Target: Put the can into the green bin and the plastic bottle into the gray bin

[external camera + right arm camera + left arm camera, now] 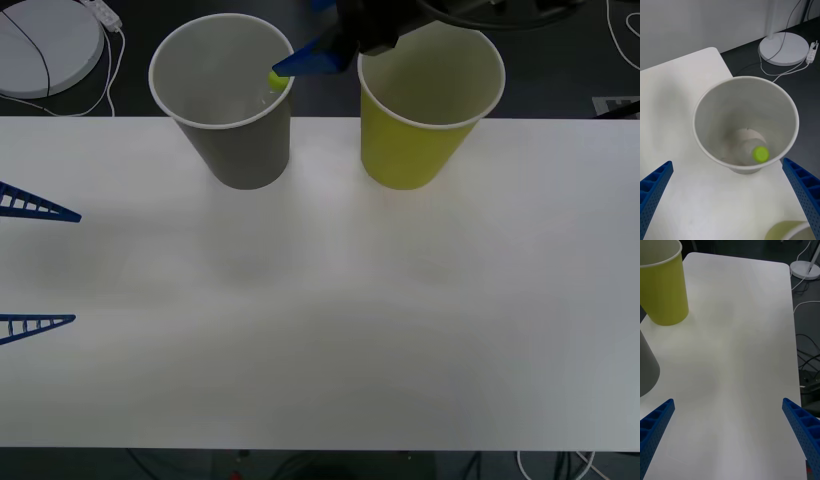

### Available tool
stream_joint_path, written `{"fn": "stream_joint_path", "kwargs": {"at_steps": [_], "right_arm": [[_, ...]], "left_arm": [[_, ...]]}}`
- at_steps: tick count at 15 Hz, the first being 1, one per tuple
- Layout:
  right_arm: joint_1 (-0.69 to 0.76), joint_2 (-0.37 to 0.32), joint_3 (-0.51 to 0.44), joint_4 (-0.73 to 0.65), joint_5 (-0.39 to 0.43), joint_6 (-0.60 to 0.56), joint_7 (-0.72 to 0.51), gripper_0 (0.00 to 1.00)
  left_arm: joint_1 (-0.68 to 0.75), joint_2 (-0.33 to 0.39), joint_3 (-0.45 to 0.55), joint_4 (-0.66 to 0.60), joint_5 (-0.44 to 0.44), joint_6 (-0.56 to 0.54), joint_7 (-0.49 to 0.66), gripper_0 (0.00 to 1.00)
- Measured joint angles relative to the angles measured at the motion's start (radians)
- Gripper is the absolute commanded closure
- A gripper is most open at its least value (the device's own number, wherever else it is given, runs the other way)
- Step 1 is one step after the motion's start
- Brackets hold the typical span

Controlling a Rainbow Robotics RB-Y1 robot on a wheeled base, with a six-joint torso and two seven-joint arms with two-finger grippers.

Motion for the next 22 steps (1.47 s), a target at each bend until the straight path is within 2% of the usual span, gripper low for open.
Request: {"fn": "stream_joint_path", "kwargs": {"at_steps": [3, 6, 14, 16, 22], "right_arm": [[0.124, -0.11, -0.041, -0.154, -0.013, 0.074, 0.017, 0.0], [0.264, -0.187, -0.121, -0.265, -0.039, 0.109, 0.067, 0.0], [0.621, -0.35, -0.347, -0.318, -0.393, 0.1, 0.536, 0.0], [0.731, -0.367, -0.437, -0.315, -0.454, 0.062, 0.641, 0.0], [1.05, -0.365, -0.755, -0.287, -0.551, -0.127, 0.875, 0.0]], "left_arm": [[0.0, 0.0, 0.0, 0.0, 0.0, 0.0, 0.0, 0.0], [0.0, 0.0, 0.0, 0.0, 0.0, 0.0, 0.0, 0.0], [0.0, 0.0, 0.0, 0.0, 0.0, 0.0, 0.0, 0.0], [0.0, 0.0, 0.0, 0.0, 0.0, 0.0, 0.0, 0.0], [0.0, 0.0, 0.0, 0.0, 0.0, 0.0, 0.0, 0.0]]}}
